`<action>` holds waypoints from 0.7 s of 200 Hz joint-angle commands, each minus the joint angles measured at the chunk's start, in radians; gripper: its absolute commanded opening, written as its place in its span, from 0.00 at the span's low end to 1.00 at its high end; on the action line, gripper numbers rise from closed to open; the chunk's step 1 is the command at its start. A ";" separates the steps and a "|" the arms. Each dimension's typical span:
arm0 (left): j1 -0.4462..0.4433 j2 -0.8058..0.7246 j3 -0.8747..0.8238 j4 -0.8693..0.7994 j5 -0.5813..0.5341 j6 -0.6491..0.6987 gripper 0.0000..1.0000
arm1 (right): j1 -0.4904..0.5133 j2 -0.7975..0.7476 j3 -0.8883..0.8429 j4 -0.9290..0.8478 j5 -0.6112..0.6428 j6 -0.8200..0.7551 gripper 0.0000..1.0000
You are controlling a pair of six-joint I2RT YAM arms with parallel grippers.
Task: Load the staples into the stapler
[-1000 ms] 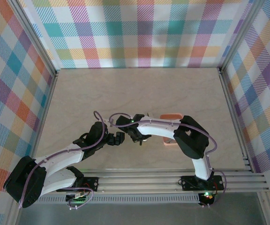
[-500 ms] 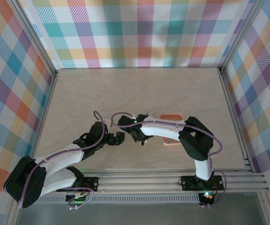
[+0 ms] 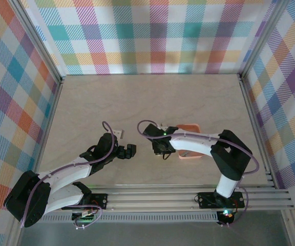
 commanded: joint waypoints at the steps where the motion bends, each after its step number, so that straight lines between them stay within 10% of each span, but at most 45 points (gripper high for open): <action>1: -0.013 -0.006 -0.006 0.000 -0.003 0.017 1.00 | -0.030 -0.054 -0.038 0.116 -0.100 -0.004 0.24; 140: -0.014 0.021 0.014 -0.006 -0.003 0.026 1.00 | -0.056 0.032 0.006 0.080 -0.136 -0.046 0.15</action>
